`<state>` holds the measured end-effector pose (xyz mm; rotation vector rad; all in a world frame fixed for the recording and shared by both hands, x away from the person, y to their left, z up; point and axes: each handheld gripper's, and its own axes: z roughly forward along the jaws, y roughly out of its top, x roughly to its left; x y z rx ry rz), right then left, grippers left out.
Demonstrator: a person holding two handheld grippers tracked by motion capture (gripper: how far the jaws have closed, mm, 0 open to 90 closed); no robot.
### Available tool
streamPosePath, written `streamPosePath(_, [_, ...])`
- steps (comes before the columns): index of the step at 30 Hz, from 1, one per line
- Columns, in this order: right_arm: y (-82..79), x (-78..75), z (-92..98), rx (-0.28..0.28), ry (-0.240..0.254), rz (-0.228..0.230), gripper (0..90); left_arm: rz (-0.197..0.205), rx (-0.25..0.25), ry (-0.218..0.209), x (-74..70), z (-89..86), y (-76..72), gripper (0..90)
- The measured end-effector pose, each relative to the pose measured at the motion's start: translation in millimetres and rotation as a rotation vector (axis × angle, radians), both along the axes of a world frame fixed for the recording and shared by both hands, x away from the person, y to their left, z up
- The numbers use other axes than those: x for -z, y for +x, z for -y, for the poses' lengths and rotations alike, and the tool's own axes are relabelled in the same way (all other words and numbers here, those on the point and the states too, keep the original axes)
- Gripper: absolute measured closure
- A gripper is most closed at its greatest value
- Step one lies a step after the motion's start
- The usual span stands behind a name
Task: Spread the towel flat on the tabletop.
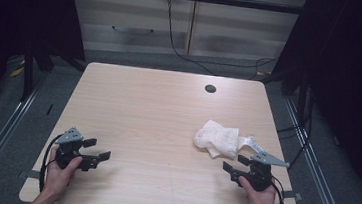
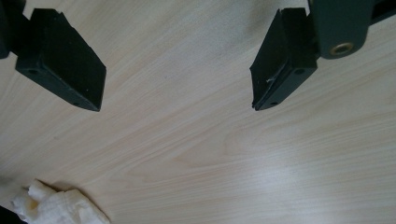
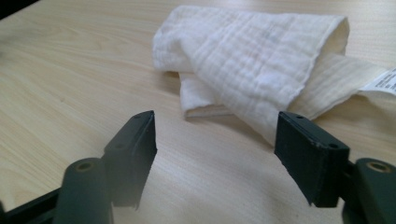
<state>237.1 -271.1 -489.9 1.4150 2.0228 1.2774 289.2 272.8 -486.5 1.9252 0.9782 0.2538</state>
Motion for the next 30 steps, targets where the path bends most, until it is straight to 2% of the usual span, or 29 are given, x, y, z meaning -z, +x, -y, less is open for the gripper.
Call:
streamPosePath(3, [1.5, -4.1, 1.8, -0.009, 0.002, 0.002, 31.8, 0.002, -0.011, -0.004, -0.7, -0.3, -1.9, 17.9])
streamPosePath(6, [2.2, -7.9, 0.9, -0.022, -0.012, -0.004, 32.2, 0.008, -0.003, 0.009, -1.2, 0.0, -3.9, 17.9])
streamPosePath(13, [10.6, -18.4, -1.8, -0.064, -0.034, -0.045, 34.6, 0.013, 0.013, 0.006, -2.7, 1.9, -6.2, 17.9])
streamPosePath(16, [23.7, -24.5, 1.2, -0.081, -0.006, -0.066, 34.7, 0.009, 0.010, 0.004, -2.3, 1.5, -4.2, 18.0])
streamPosePath(18, [34.6, -26.8, 0.7, -0.086, -0.021, -0.077, 33.4, 0.012, -0.002, 0.008, -2.2, 1.2, -3.3, 18.3])
streamPosePath(21, [50.4, -29.7, -3.0, -0.095, -0.076, -0.082, 31.3, 0.009, -0.005, 0.009, -1.9, 0.8, -2.9, 18.6])
streamPosePath(30, [87.7, -34.7, -5.2, -0.122, -0.072, -0.118, 33.6, 0.011, 0.016, 0.022, -1.6, 2.7, -3.4, 18.5])
